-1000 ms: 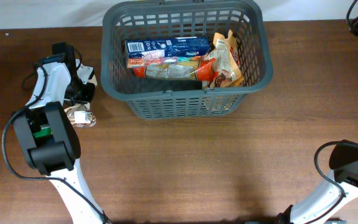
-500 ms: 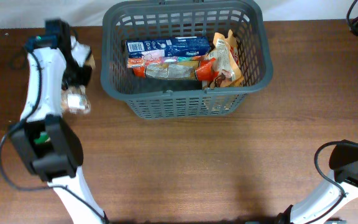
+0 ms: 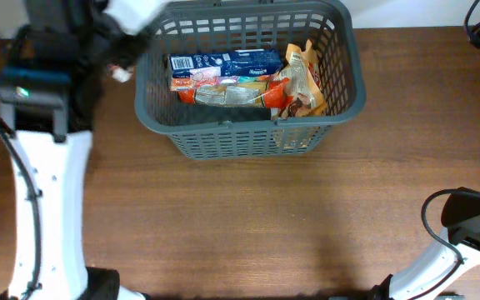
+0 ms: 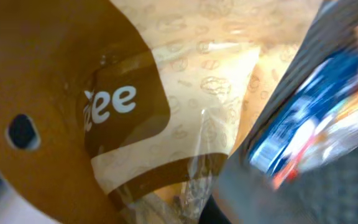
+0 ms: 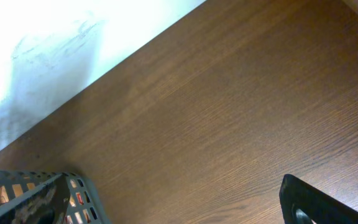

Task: Pack container
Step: 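Carry the coffee bag into the basket and release it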

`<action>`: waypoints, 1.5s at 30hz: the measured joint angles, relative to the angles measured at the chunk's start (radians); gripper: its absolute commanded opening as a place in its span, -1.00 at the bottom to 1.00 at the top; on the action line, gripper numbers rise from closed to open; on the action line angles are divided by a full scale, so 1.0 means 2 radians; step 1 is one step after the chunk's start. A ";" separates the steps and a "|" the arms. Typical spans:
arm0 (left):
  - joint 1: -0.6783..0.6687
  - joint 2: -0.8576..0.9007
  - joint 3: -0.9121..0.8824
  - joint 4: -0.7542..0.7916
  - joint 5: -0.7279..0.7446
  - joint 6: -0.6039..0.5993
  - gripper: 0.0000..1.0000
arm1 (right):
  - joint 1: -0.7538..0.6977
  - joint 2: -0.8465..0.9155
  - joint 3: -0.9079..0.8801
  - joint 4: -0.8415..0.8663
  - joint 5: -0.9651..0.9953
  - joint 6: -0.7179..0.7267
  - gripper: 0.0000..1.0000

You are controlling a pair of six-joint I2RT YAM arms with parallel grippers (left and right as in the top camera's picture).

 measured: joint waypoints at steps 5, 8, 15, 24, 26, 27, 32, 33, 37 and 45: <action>-0.061 0.021 0.000 0.024 0.045 0.066 -0.96 | 0.000 0.000 0.000 0.000 0.000 0.000 0.98; -0.077 0.061 0.000 0.055 0.065 0.084 -0.96 | 0.000 0.000 0.000 0.000 0.000 0.001 0.97; -0.097 0.190 -0.001 0.126 0.100 0.100 -0.97 | 0.000 0.000 0.000 0.000 0.000 0.001 0.97; -0.138 0.256 -0.006 0.201 0.134 0.104 -0.97 | 0.000 0.000 0.000 0.000 0.000 0.002 0.98; -0.150 0.257 -0.006 0.201 0.138 0.104 -0.96 | 0.000 0.000 0.000 0.000 0.000 0.002 0.98; -0.154 0.257 -0.006 0.201 0.139 0.104 -0.76 | 0.000 0.000 0.000 0.000 0.000 0.002 0.97; -0.172 0.265 -0.006 0.196 0.137 0.107 0.98 | 0.000 0.000 0.000 0.000 0.000 0.002 0.97; -0.173 0.267 -0.006 0.194 0.132 0.107 0.98 | 0.000 0.000 0.000 0.000 0.000 0.002 0.97; -0.172 0.265 -0.006 0.189 0.090 0.090 0.98 | 0.000 0.000 0.000 0.000 0.000 0.004 0.97; -0.171 0.185 -0.006 0.138 -0.025 0.027 0.98 | 0.000 0.000 0.000 0.000 0.000 0.006 0.98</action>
